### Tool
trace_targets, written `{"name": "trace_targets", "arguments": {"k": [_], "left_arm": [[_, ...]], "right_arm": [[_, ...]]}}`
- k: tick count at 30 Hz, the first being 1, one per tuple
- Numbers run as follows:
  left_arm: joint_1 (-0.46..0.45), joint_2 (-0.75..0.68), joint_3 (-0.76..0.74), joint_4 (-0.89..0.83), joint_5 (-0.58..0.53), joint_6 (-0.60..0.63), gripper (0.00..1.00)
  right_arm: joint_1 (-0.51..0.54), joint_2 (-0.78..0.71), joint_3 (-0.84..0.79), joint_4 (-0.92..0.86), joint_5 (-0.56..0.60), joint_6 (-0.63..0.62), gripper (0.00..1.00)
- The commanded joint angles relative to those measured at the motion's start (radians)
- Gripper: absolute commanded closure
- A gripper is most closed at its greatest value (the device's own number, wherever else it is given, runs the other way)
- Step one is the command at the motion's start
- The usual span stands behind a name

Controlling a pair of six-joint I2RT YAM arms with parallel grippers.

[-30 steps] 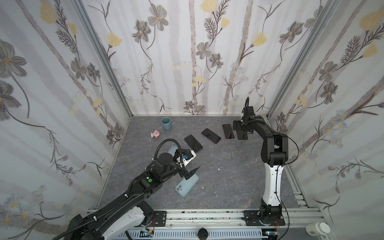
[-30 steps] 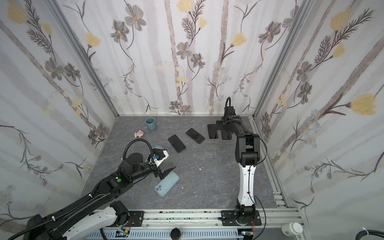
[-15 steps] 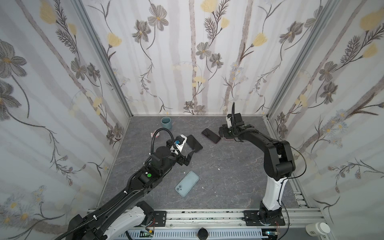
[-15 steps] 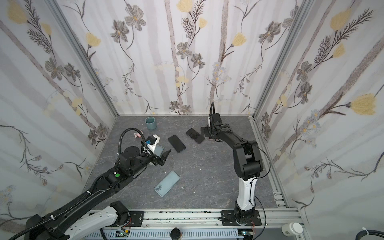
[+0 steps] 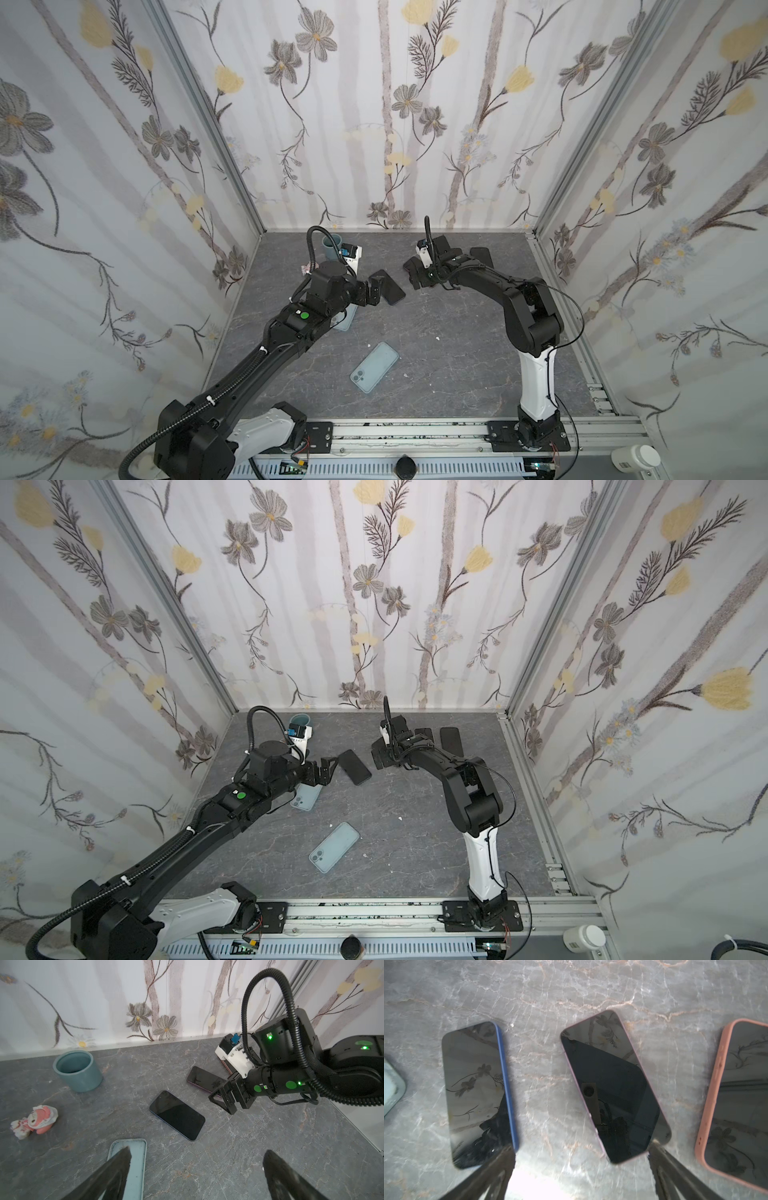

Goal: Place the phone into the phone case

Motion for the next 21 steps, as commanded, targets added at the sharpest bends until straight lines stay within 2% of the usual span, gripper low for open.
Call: {"name": "trace_targets", "arguments": {"k": [1, 10, 21], "left_arm": [[0.025, 0.037, 0.028, -0.056, 0.113, -0.064, 0.00], [0.087, 0.092, 0.050, -0.066, 0.206, -0.087, 0.00], [0.125, 0.189, 0.067, -0.069, 0.263, -0.114, 0.02]], "right_arm": [[-0.019, 0.051, 0.079, -0.053, -0.004, -0.063, 0.00], [-0.105, 0.219, 0.301, -0.145, -0.112, -0.097, 0.00], [-0.101, 0.300, 0.359, -0.174, -0.115, -0.140, 0.00]]}}
